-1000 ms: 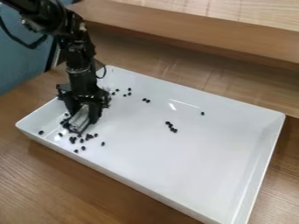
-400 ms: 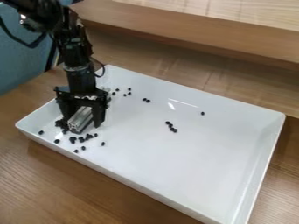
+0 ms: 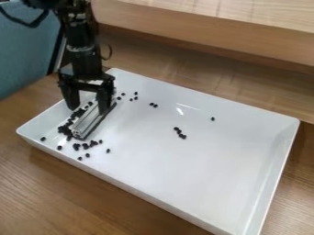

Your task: Sweep into pile

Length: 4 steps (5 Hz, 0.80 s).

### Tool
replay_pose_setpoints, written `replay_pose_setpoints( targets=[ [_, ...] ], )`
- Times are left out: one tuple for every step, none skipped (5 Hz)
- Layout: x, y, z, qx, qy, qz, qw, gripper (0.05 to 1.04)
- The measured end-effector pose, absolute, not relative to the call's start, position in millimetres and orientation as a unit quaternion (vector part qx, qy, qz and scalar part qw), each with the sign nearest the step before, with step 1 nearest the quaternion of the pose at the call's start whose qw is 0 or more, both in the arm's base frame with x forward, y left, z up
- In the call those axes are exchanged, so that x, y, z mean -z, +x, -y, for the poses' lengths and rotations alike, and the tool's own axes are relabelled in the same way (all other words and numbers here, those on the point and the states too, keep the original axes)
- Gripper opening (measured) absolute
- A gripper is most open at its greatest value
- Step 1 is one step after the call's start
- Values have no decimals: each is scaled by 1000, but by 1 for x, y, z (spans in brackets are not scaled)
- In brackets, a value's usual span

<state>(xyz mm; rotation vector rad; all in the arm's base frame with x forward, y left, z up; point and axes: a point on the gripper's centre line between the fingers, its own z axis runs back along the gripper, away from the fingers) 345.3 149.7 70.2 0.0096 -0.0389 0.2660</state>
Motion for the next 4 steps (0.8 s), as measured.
replay_pose_setpoints(
  targets=[
    [-99,347,-145,-136,25,21,990,1001],
    [-122,352,-132,-113,18,27,993,1001],
    [-131,359,-110,-70,4,23,997,1001],
    [-132,362,-95,-38,3,25,999,1001]
  ],
)
